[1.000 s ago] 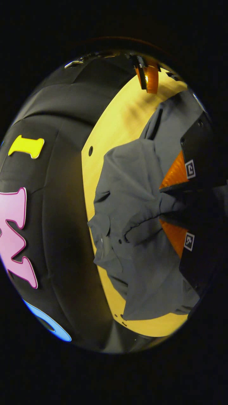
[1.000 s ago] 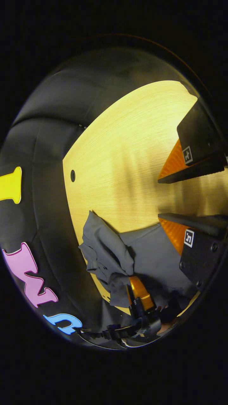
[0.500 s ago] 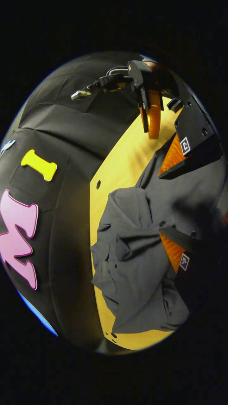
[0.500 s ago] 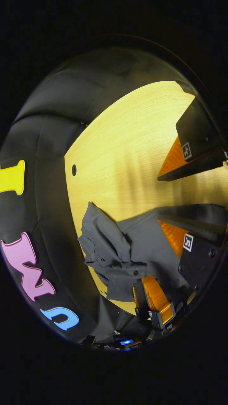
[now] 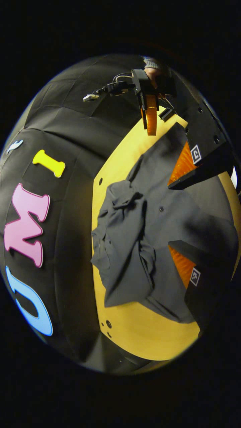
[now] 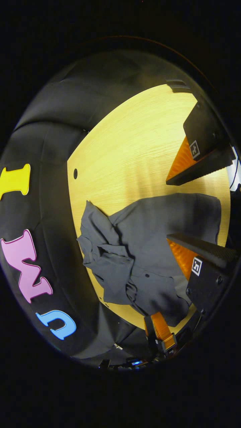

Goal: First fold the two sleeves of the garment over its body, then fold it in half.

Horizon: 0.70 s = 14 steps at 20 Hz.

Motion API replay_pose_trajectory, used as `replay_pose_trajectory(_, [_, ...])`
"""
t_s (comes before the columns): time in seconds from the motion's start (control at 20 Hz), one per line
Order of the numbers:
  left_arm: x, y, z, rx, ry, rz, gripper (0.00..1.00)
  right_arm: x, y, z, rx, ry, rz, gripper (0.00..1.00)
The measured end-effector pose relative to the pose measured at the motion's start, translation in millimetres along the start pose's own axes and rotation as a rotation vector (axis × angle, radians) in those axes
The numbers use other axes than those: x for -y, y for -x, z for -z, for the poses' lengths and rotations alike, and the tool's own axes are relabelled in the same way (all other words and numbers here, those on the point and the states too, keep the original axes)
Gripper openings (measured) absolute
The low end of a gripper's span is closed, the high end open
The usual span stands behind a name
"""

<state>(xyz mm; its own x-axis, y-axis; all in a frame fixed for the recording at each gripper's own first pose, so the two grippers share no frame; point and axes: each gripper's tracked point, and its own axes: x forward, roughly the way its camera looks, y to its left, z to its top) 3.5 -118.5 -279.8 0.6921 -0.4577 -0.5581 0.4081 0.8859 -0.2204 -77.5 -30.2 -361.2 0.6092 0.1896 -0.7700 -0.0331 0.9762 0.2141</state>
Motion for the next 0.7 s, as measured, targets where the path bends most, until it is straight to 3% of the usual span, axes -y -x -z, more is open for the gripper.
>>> replay_pose_trajectory(0.1, [-22.9, 16.7, 14.1, -0.015, 0.0, -0.039, 0.96, -3.7, 6.1, 14.0, -0.015, 0.004, 0.014, 0.95])
replay_pose_trajectory(0.7, [-128.8, 84.0, 102.4, -0.146, 0.068, -0.277, 0.96, 2.1, 16.8, 61.9, -0.083, 0.01, 0.11, 0.96])
